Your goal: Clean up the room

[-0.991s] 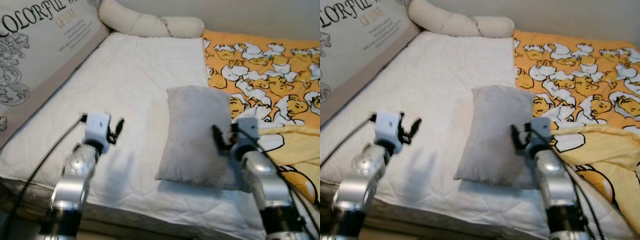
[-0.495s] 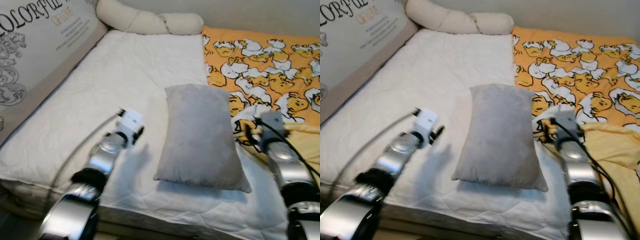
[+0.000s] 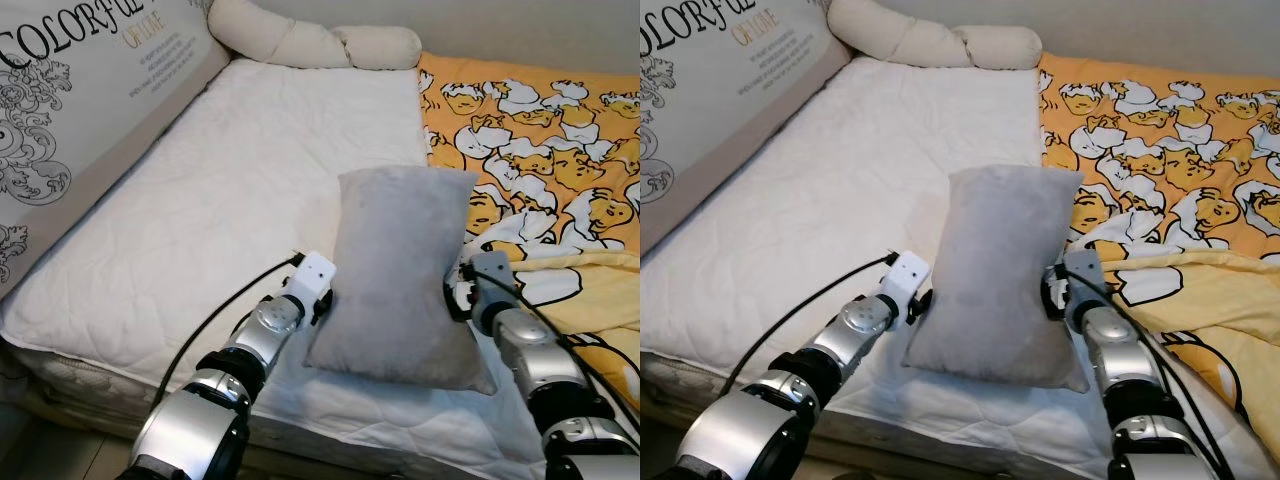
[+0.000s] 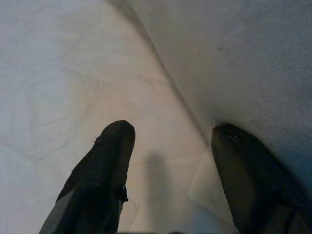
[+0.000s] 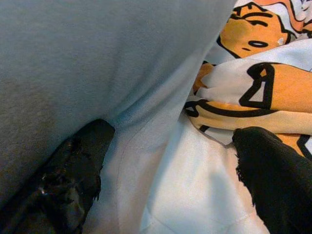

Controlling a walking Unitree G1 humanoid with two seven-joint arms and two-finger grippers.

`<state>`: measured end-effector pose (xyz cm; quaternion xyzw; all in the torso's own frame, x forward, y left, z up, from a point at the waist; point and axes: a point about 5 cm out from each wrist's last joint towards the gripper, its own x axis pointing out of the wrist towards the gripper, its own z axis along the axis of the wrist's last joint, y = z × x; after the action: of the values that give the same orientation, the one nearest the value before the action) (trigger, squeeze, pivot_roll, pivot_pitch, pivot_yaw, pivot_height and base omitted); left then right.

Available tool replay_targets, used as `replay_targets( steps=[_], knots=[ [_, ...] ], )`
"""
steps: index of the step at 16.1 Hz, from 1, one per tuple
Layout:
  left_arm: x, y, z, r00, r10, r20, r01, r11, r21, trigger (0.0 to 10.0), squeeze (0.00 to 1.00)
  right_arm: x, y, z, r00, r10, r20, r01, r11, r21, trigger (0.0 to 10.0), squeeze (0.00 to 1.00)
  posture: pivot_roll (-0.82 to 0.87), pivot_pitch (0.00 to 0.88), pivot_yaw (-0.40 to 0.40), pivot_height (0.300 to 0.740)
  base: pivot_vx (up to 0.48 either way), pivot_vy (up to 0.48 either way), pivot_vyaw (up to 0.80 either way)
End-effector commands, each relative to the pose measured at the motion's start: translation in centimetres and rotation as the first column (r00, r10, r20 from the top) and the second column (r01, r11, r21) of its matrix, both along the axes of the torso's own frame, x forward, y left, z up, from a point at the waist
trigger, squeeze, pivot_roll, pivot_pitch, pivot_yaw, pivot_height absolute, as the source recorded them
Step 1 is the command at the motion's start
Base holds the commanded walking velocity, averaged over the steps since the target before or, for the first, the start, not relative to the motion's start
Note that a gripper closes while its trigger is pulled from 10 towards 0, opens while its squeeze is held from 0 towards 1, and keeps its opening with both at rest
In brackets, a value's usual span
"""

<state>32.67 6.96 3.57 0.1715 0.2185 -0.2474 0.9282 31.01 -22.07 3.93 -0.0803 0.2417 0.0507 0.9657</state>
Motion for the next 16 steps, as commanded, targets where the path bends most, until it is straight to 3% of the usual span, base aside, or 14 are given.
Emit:
replay_targets(
  steps=[1,2,4,6,8,12,14,16],
  knots=[
    [0.2,-1.5,0.8,0.999,-0.049,0.019,0.05,0.998,-0.047,10.0,0.0,-0.4,1.6,-0.7,0.997,0.066,-0.036,-0.064,0.997,0.038,10.0,0.0,-0.02,0.0,0.036,0.74,0.0,0.0,0.0],
    [0.2,-2.7,1.3,0.996,-0.086,0.02,0.087,0.991,-0.105,10.0,0.0,-0.2,2.3,-0.6,0.995,0.094,-0.03,-0.091,0.993,0.072,10.0,0.0,-0.02,0.0,0.035,0.74,0.0,0.0,0.0],
    [0.2,-3.5,1.8,0.994,-0.105,0.021,0.107,0.979,-0.172,10.0,0.0,-0.1,2.9,-0.3,0.993,0.113,-0.023,-0.111,0.989,0.098,10.0,0.0,-0.02,0.0,0.036,0.74,0.0,0.0,0.0],
    [0.6,-3.8,2.9,0.989,-0.144,0.037,0.148,0.947,-0.285,10.0,0.0,0.6,4.1,0.9,0.991,0.129,0.019,-0.13,0.975,0.178,10.0,0.0,-0.01,0.0,0.036,0.74,0.0,0.0,0.0],
    [0.8,-3.4,3.4,0.982,-0.182,0.052,0.189,0.934,-0.304,10.0,0.0,1.0,4.7,1.6,0.988,0.145,0.046,-0.152,0.963,0.221,10.0,0.0,0.0,0.0,0.035,0.74,0.0,0.0,0.0],
    [1.2,-1.2,4.7,0.946,-0.304,0.113,0.324,0.887,-0.329,10.0,0.0,0.6,6.1,2.5,0.961,0.263,0.084,-0.276,0.909,0.313,10.0,0.0,0.0,0.0,0.038,0.74,0.0,0.0,0.0],
    [1.2,0.7,5.4,0.925,-0.354,0.138,0.38,0.869,-0.318,10.0,0.0,-0.4,5.9,2.3,0.942,0.329,0.062,-0.331,0.887,0.321,10.0,0.0,0.01,0.0,0.036,0.74,0.0,0.0,0.0],
    [0.6,2.1,6.3,0.881,-0.444,0.165,0.473,0.834,-0.283,10.0,0.0,-1.3,5.3,2.1,0.932,0.359,0.042,-0.351,0.871,0.343,10.0,0.0,0.02,0.0,0.036,0.74,0.0,0.0,0.0]
  ],
)
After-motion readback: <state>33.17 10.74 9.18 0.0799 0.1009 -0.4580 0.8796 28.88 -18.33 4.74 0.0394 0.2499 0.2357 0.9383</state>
